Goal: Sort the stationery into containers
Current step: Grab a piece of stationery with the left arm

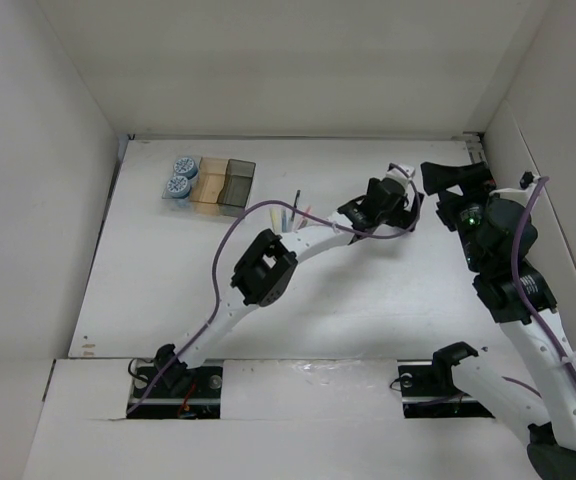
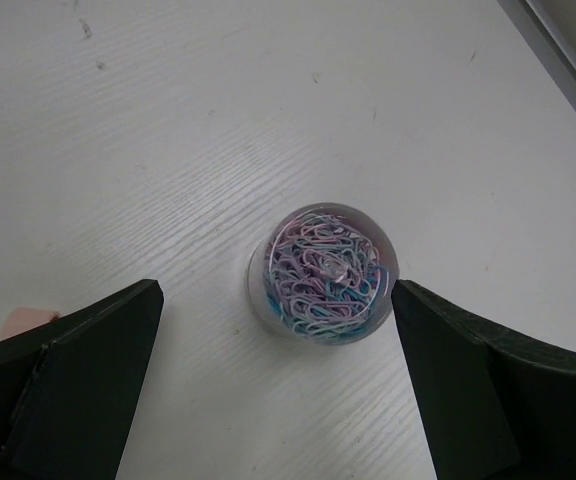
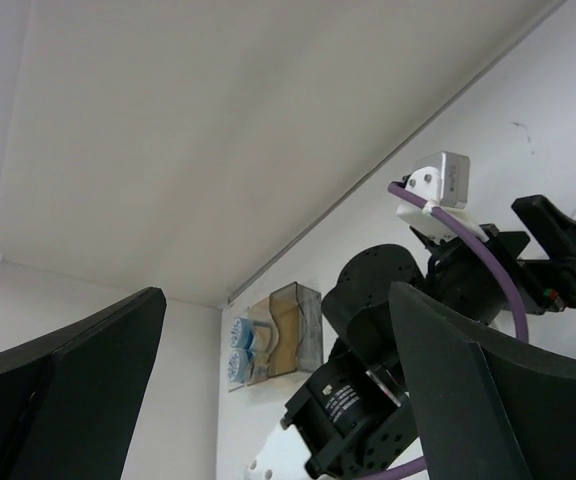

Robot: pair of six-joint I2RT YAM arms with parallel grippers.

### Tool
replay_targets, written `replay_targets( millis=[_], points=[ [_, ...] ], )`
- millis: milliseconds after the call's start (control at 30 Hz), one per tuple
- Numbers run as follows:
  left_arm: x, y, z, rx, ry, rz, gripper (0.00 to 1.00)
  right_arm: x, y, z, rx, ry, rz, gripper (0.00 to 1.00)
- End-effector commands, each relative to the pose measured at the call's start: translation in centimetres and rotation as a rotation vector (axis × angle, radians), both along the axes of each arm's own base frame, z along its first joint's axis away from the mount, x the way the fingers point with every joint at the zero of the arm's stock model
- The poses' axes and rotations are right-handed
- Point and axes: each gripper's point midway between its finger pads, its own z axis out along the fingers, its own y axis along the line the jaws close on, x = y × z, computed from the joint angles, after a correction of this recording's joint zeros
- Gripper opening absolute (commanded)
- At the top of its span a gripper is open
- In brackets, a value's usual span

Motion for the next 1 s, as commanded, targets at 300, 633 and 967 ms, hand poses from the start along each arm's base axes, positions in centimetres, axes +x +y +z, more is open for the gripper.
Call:
replay_targets(
  millis=[300,633,967],
  points=[
    [-0.9,-3.8,2.1,-0.106,-0.07,-0.101,0.9,-0.5,1.3,2.1,-0.001,-0.07,0.074,1.0],
    [-0.8,-4.2,1.7,-0.12,-0.073,-0.075,0.79,-0.5,2.2,1.6,-0.01,-0.069,0.121,1.0],
    [-0.5,-4.0,2.0,-0.122,-0.095,-0.058,0.59,-0.4,2.4,1.1,-0.022,-0.061,0.13,0.98]
  ],
)
